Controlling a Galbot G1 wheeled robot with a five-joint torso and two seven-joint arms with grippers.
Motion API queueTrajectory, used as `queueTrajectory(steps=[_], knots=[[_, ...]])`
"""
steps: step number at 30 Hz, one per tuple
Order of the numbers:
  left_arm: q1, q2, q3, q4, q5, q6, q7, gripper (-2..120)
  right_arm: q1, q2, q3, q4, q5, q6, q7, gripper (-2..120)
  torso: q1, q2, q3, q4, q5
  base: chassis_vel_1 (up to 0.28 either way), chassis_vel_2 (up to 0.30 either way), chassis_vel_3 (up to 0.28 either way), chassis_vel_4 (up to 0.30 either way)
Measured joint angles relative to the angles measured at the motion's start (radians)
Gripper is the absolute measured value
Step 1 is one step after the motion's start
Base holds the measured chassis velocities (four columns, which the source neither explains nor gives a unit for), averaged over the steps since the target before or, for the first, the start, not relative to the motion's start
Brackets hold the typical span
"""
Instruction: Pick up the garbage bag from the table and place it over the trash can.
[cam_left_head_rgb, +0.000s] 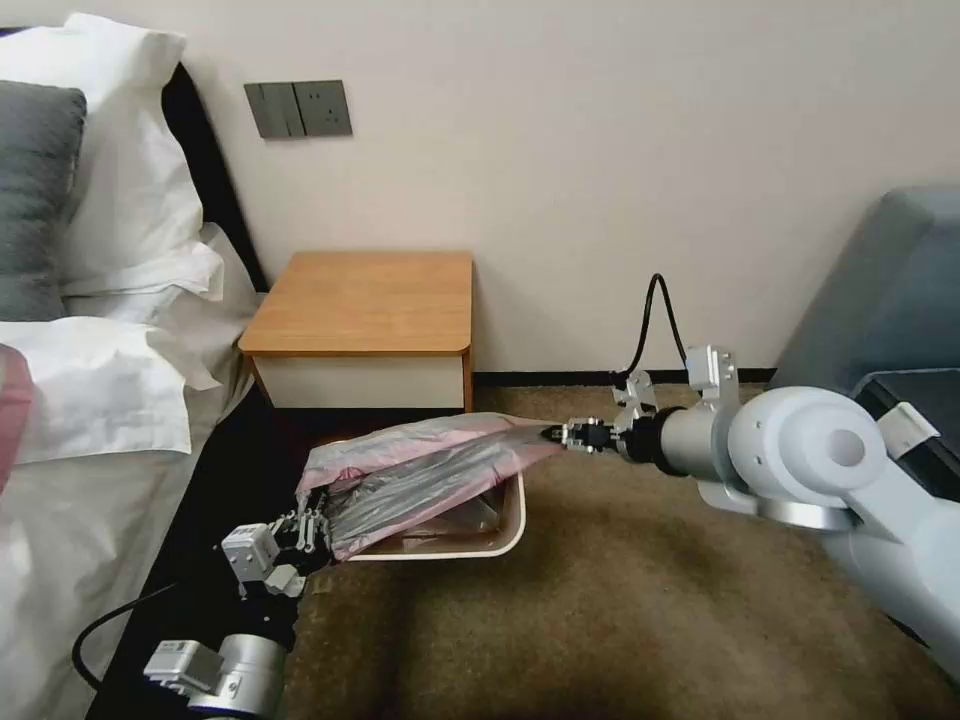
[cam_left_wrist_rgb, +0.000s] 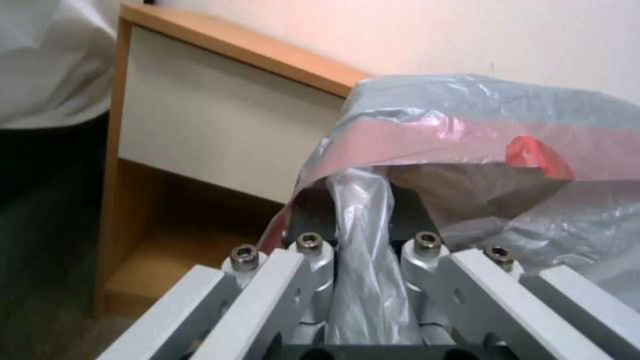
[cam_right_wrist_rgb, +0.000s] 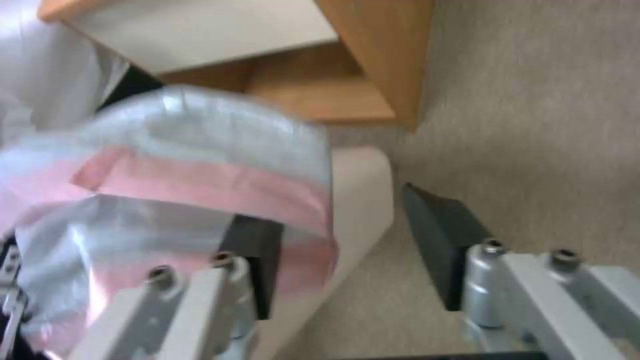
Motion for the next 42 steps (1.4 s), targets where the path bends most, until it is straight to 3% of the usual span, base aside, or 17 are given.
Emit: queueTrajectory(steps=[4, 13, 15, 20, 28, 31, 32, 34, 42], knots=[[0.001, 0.003, 0.002, -0.007, -0.009, 0.008, 0.0, 8, -0.051, 0.0, 0.017, 0.017, -0.002, 0.001, 0.003, 60, 0.0, 0.0, 0.0, -0.0001, 0.0, 0.0, 0.0, 0.0, 0.0], [0.001, 0.016, -0.016, -0.041, -0.066, 0.051, -0.001, 8, -0.214, -0.001, 0.086, 0.07, -0.06, 0.002, -0.02, 96, 0.0, 0.0, 0.0, -0.0001, 0.0, 0.0, 0.0, 0.0, 0.0], [0.0, 0.016, -0.017, -0.042, -0.067, 0.055, -0.005, 8, -0.23, 0.003, 0.095, 0.078, -0.081, 0.002, -0.026, 99, 0.0, 0.0, 0.0, 0.0, 0.0, 0.0, 0.0, 0.0, 0.0], [-0.016, 0.012, -0.018, -0.035, -0.093, 0.079, -0.051, 8, -0.325, 0.014, 0.217, 0.174, -0.091, 0.004, -0.013, 100, 0.0, 0.0, 0.0, -0.0001, -0.0001, 0.0, 0.0, 0.0, 0.0], [-0.033, 0.006, -0.022, -0.026, -0.131, 0.099, -0.103, 8, -0.383, 0.089, 0.254, 0.244, -0.101, 0.11, 0.05, 100, 0.0, 0.0, 0.0, -0.0001, -0.0001, 0.0, 0.0, 0.0, 0.0], [-0.033, 0.005, -0.034, -0.036, -0.189, 0.118, -0.122, 8, -0.427, 0.178, 0.27, 0.246, -0.149, 0.303, -0.056, 100, 0.0, 0.0, 0.0, -0.0001, -0.0001, 0.0, 0.0, 0.0, 0.0], [-0.033, 0.005, -0.034, -0.036, -0.189, 0.118, -0.122, 8, -0.427, 0.178, 0.27, 0.246, -0.149, 0.303, -0.056, 100, 0.0, 0.0, 0.0, -0.0001, -0.0001, 0.0, 0.0, 0.0, 0.0], [-0.032, 0.006, -0.041, -0.044, -0.223, 0.132, -0.132, 8, -0.447, 0.247, 0.267, 0.246, -0.163, 0.369, -0.111, 100, 0.0, 0.0, 0.0, -0.0001, -0.0001, 0.0, 0.0, 0.0, 0.0], [-0.031, 0.012, -0.045, -0.058, -0.249, 0.145, -0.135, 8, -0.435, 0.375, 0.219, 0.21, -0.196, 0.414, -0.196, 100, 0.0, 0.0, 0.0, 0.0, -0.0001, 0.0, 0.0, 0.0, 0.0]])
